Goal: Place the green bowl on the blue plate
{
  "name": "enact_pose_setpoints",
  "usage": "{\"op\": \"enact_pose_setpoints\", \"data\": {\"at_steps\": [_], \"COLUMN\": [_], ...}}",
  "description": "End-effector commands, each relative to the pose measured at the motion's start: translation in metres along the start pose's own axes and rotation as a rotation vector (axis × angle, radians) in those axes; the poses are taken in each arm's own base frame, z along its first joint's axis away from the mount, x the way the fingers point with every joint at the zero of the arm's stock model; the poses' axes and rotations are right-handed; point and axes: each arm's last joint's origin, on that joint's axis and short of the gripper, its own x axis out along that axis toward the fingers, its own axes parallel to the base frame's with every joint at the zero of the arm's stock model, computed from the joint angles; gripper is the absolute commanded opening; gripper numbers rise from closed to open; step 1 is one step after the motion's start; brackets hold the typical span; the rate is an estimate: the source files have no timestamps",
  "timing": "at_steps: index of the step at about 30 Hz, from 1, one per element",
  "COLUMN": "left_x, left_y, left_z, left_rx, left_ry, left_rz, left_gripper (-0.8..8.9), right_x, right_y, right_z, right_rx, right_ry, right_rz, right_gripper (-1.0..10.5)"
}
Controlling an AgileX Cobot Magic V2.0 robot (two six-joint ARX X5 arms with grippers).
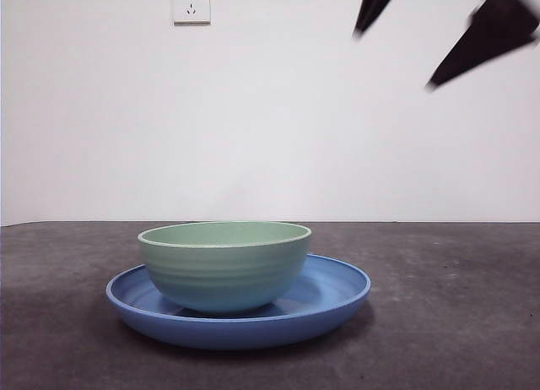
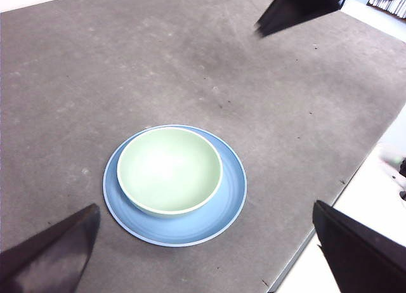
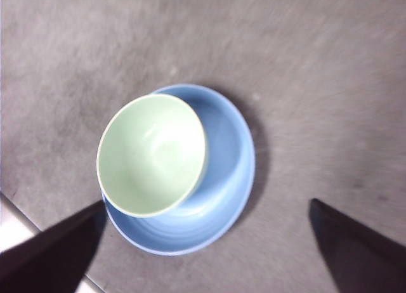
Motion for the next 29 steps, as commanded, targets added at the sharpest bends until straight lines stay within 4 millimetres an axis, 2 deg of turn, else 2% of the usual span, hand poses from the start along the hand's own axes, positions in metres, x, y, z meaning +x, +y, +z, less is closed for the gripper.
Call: {"op": "enact_pose_setpoints", "data": {"at_steps": [1,6,10,15,21,22,23,25,26,29], "left_x": [0.0,0.0,0.0,0.0,0.0,0.0,0.0,0.0,0.0,0.0], "left_y": [0.0,0.0,0.0,0.0,0.0,0.0,0.0,0.0,0.0,0.0], "left_z": [0.003,0.003,0.003,0.003,0.003,0.003,0.003,0.003,0.003,0.004], "left_rx": [0.003,0.003,0.003,0.003,0.003,0.003,0.003,0.003,0.003,0.004], "left_ry": [-0.016,-0.016,-0.016,-0.016,-0.016,-0.016,-0.016,-0.015,-0.016,-0.022], "left_rz": [-0.003,-0.003,-0.003,-0.003,-0.003,-0.003,-0.003,-0.003,-0.003,-0.003], "left_gripper": [6.57,6.57,6.57,6.57,6.4,6.0,5.09,2.1,0.25,0.27], "right_x": [-0.031,-0.077,-0.104,-0.125,-0.134,-0.134,-0.134,-0.133,-0.133,-0.134], "right_y": [0.012,0.023,0.028,0.03,0.031,0.031,0.031,0.031,0.031,0.032], "right_z": [-0.01,-0.041,-0.065,-0.086,-0.095,-0.095,-0.095,-0.094,-0.094,-0.093], "right_rx": [-0.061,-0.119,-0.163,-0.217,-0.221,-0.219,-0.216,-0.215,-0.216,-0.221], "right_ry": [-0.058,-0.104,-0.138,-0.173,-0.204,-0.204,-0.202,-0.199,-0.2,-0.209], "right_rz": [-0.017,-0.004,0.005,0.007,0.012,0.013,0.013,0.013,0.013,0.029], "right_gripper": [6.4,6.5,6.5,6.5,6.4,6.0,5.1,2.0,0.4,0.1]}}
